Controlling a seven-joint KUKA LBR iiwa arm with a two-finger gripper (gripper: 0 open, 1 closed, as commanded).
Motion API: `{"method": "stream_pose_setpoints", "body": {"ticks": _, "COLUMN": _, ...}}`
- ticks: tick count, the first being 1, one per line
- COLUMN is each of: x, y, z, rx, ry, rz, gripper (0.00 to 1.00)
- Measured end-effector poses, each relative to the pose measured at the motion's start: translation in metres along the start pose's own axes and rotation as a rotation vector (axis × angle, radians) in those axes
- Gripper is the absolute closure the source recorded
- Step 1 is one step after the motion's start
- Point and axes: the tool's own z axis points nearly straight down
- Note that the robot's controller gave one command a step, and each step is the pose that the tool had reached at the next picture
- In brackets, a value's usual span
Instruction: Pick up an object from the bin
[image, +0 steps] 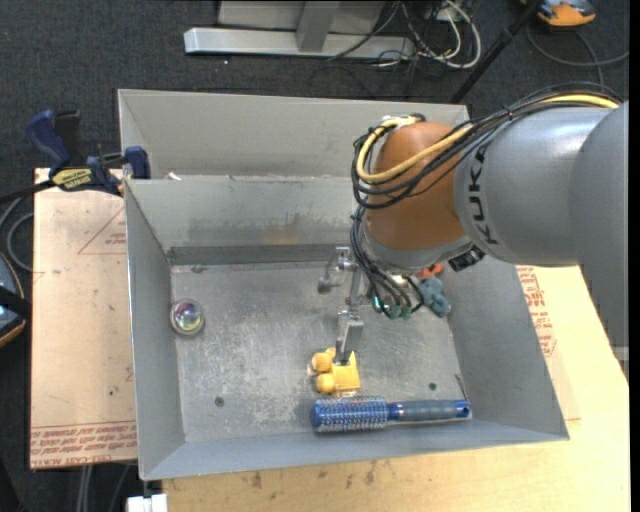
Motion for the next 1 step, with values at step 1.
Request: {"method": "stream_pose_setpoints", "body": {"ticks": 1, "x": 0.0347, "y": -0.0190, "z": 0.0589, "rx": -0.005, "ry": -0.022, "rz": 0.060, "gripper": 0.00}}
